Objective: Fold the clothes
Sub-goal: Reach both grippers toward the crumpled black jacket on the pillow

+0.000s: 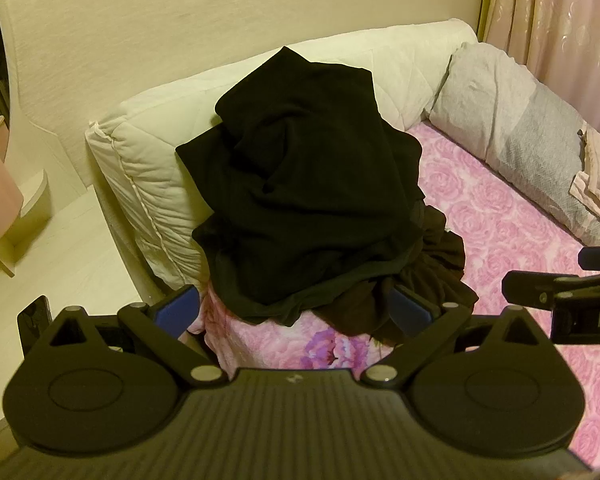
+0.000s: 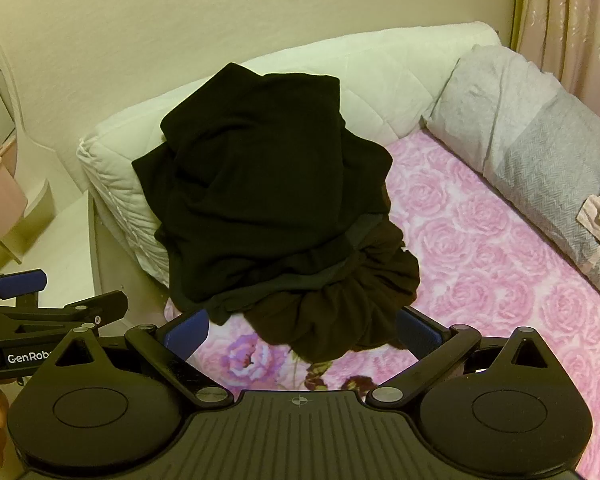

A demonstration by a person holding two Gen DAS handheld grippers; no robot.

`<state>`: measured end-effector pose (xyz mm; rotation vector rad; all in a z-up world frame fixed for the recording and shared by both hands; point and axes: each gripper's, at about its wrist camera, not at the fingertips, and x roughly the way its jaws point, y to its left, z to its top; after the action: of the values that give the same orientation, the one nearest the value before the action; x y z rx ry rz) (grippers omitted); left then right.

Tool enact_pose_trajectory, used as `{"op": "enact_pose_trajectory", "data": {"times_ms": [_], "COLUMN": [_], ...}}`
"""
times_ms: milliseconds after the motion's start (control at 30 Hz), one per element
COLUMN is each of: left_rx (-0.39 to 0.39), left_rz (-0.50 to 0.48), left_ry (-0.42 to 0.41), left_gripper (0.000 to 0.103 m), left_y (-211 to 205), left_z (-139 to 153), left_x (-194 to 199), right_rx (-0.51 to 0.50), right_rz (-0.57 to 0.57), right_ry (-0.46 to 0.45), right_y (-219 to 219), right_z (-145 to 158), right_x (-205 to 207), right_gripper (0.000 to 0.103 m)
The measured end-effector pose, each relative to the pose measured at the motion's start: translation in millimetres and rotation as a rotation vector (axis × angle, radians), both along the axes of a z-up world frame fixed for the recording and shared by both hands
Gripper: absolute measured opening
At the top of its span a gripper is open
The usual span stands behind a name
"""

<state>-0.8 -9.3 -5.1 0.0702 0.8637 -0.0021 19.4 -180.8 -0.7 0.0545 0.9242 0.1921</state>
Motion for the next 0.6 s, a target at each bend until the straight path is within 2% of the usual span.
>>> {"op": "enact_pose_trajectory", "data": {"times_ms": [267, 600], "left_rx": [0.006, 0.016], "left_rz": [-0.001, 0.051], "left_ry": [-0.006, 0.000], "left_gripper": [0.099, 0.098], "left_y": [-3.0, -22.0], "left_z": [-5.7, -14.9], "left_x": [-3.6, -12.2], "right_rx": [0.002, 0.017], "right_rz": [0.011, 0.005], "right_ry": [-0.003, -0.004], "right_y": [-11.0, -76.2], "right_z": [-2.7, -6.8], "right_x": [-2.6, -6.1], "right_gripper": [0.102, 0.102]}}
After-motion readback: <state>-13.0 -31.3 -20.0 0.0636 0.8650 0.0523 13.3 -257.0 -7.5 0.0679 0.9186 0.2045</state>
